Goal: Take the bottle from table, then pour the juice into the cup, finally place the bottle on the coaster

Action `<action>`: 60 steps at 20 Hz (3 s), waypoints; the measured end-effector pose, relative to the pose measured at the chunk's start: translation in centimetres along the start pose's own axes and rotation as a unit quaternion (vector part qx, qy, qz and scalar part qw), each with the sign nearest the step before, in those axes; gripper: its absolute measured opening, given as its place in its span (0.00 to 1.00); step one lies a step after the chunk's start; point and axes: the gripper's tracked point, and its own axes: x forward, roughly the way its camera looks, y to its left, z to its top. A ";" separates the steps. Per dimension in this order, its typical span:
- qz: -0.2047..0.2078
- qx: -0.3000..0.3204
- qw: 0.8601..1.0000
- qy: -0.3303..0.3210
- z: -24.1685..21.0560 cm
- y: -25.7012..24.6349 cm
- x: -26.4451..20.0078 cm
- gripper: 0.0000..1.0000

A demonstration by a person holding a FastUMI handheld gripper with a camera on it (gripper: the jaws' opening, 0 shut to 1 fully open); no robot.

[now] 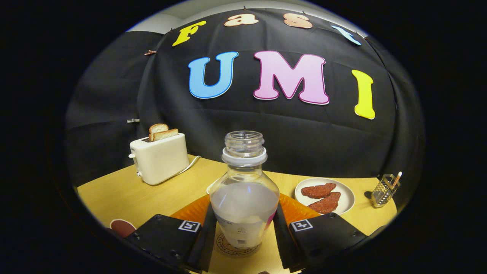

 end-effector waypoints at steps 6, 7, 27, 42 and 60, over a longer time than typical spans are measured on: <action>0.005 -0.001 1.000 0.012 -3.2 0.3 0.6 0.72; 0.005 -0.003 1.000 0.004 -2.9 0.3 0.5 0.73; 0.020 -0.006 1.000 0.018 1.6 0.2 -7.0 0.98; -0.078 -0.034 0.995 -0.043 13.6 -7.7 -21.6 0.99; -0.199 0.038 0.978 -0.051 12.1 -5.6 -33.6 0.99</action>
